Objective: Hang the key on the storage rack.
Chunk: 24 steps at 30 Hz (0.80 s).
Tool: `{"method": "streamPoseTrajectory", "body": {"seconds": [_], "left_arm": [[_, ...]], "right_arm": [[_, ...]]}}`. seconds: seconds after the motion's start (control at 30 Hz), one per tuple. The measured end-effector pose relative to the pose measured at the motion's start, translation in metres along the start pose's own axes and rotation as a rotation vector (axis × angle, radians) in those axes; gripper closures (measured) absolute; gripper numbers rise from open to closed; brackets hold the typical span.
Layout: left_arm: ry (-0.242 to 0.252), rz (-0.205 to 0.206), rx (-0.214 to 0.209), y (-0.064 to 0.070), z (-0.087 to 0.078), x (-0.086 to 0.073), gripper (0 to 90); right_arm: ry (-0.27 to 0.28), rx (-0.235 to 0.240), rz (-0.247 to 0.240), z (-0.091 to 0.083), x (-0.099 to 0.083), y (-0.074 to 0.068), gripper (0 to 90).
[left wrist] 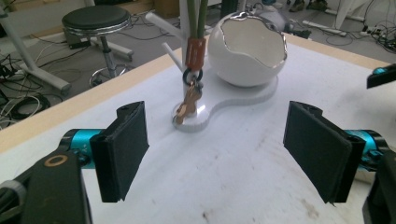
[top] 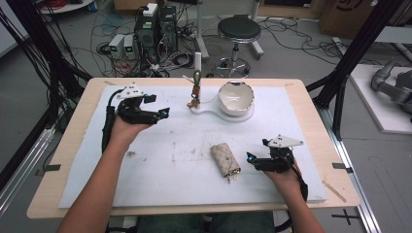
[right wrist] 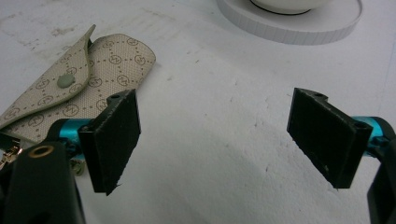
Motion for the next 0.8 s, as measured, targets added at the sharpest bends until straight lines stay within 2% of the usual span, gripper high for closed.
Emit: {"method": "streamPoseTrajectory", "body": {"seconds": [0.13,0.2,0.23,0.27,0.4,0.57,0.8], "left_arm": [[0.014,-0.025,-0.008,0.001,-0.01,-0.012,21.4],[0.009,-0.019,-0.009,0.003,-0.017,-0.021,21.2],[0.009,-0.019,-0.009,0.003,-0.017,-0.021,21.2],[0.015,-0.029,-0.01,0.004,-0.021,-0.028,21.2],[0.014,-0.038,-0.004,0.004,-0.027,-0.039,21.2],[0.005,-0.026,0.007,0.004,-0.035,-0.053,21.1],[0.046,-0.049,0.042,-0.013,-0.058,-0.072,20.5]], "right_arm": [[0.004,0.0,-0.003,0.0,0.001,-0.001,17.7],[0.004,0.001,0.001,0.0,0.001,-0.001,17.7],[0.004,0.001,0.001,0.0,0.001,-0.001,17.7],[0.002,0.001,0.005,0.0,0.001,-0.001,17.7],[0.004,-0.002,0.01,-0.001,0.0,0.001,17.7],[0.009,-0.005,0.016,-0.002,-0.001,0.002,17.7],[0.01,-0.008,0.023,-0.003,0.0,0.003,17.7]]}}
Point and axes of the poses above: each handheld gripper's, and its own axes: z roughly forward along the jaws, x roughly out of its top, y roughly to its right, the point moved 6 cm from there along z, roughly forward along the jaws, and after that the axes turned 10 degrees about -z, right-handed, at the moved point
